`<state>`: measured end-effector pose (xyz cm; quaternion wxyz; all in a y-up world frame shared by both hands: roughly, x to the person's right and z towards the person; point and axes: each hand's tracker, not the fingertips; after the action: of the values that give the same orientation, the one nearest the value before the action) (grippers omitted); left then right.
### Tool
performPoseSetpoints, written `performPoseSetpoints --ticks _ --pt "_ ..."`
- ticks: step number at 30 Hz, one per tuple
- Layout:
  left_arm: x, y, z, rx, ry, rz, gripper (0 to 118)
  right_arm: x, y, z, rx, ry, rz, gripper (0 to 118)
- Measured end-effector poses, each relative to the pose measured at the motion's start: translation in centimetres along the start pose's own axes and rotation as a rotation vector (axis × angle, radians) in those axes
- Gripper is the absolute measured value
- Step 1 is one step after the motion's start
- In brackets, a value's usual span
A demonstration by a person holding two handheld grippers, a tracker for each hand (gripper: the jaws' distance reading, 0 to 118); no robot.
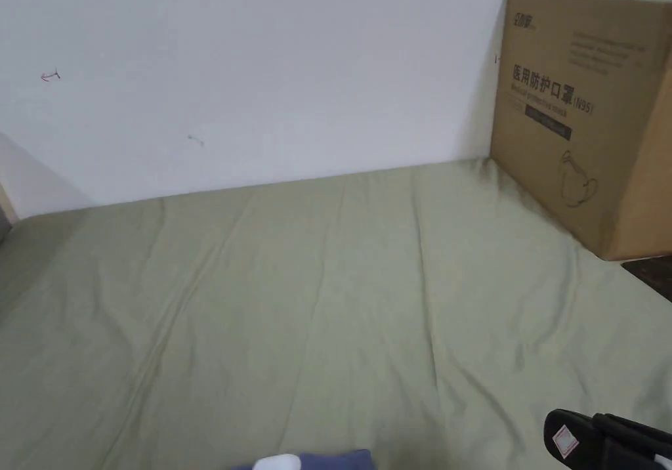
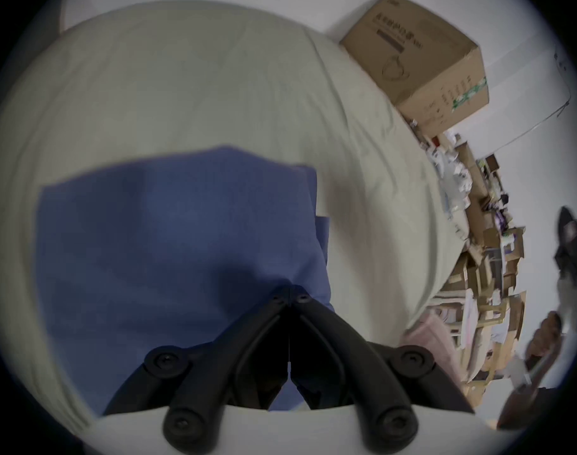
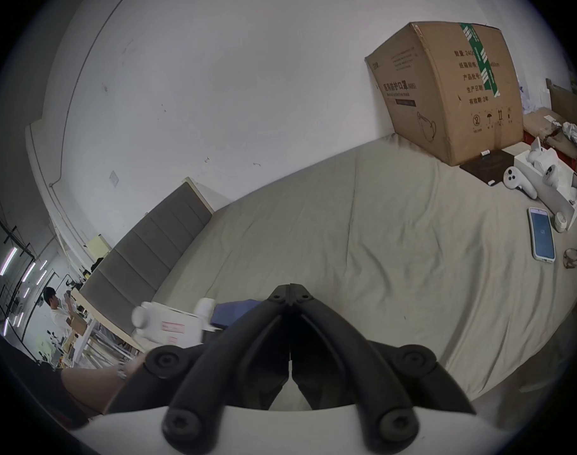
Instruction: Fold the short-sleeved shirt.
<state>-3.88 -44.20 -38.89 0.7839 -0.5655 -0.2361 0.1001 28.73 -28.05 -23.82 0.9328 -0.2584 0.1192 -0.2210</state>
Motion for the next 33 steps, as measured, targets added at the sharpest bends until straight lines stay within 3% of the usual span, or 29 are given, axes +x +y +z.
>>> performPoseSetpoints --ticks 5,7,11,17,20,22,24,29,33 --pt "1.0 1.1 -1.8 0.014 -0.069 0.092 0 -1.1 0.2 0.2 0.004 0.036 -0.013 0" --pt "1.5 0.8 0.8 0.075 -0.092 0.075 0 -1.8 0.3 0.3 0.011 0.053 -0.004 0" --pt "3.0 -0.2 10.9 0.373 -0.14 -0.008 0 -4.1 1.6 1.3 0.092 0.1 0.057 0" --pt "5.6 -3.4 25.1 0.936 0.158 -0.259 0 -9.1 2.9 3.4 0.432 -0.026 0.351 0" --pt "6.0 -6.6 26.4 1.17 0.508 -0.283 0 -10.2 0.8 2.9 0.661 -0.225 0.499 0" --pt "4.9 -8.3 25.9 1.235 0.555 -0.322 0 -9.7 -0.4 1.9 0.614 -0.33 0.434 0" --pt "4.1 -9.6 24.8 1.197 0.558 -0.286 0 -8.5 -1.5 1.1 0.554 -0.351 0.373 0" --pt "3.4 -10.4 24.1 1.173 0.57 -0.247 0 -8.5 -2.3 2.0 0.576 -0.374 0.464 0" --pt "3.3 -9.8 24.7 1.18 0.546 -0.243 0 -9.4 -1.6 3.0 0.628 -0.356 0.464 0"
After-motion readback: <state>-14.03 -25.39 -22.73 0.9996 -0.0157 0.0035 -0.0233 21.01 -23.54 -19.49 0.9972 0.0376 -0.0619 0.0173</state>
